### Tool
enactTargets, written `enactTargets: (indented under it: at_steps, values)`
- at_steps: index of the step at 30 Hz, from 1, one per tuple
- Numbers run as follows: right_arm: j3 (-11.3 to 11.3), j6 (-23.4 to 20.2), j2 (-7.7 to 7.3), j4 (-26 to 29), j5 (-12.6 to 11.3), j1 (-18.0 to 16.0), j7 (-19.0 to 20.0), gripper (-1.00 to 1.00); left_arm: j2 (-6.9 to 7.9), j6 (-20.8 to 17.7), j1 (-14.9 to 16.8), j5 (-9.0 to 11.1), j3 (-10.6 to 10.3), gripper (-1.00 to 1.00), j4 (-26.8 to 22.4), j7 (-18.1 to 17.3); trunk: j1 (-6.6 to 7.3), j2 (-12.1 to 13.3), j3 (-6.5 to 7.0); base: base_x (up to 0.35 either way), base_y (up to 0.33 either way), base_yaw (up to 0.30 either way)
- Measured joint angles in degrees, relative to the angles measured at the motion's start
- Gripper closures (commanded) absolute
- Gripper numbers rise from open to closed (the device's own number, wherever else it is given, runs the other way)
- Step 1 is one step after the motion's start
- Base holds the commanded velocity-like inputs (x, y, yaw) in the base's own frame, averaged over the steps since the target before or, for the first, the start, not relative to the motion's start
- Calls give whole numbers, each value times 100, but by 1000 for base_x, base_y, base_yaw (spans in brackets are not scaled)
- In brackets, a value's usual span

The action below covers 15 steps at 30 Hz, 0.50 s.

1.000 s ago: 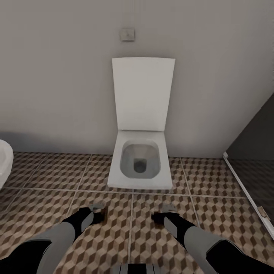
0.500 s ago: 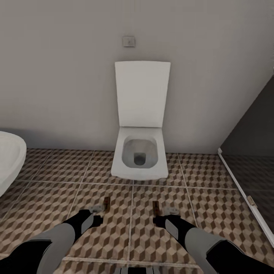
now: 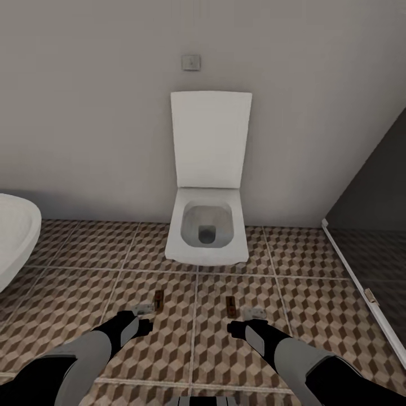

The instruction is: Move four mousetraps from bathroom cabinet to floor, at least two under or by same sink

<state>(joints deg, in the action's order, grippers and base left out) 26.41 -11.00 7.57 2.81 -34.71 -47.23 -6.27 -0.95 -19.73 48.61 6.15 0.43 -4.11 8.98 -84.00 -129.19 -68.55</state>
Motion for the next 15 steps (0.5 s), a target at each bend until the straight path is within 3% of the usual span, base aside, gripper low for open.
enactTargets:
  at_steps: [8, 15]
  values:
    - [1, 0, 0, 3, 1, 3, 0, -100, 5, -2, 0, 1, 7, -100, -10, 0, 0, 0, 0, -2, 0, 0]
    - [5, 0, -6, -3, 3, 3, 0, -100, 12, -4, 0, 0, 9, -100, 4, 0, 153, 279, 125, 0, 0, 0]
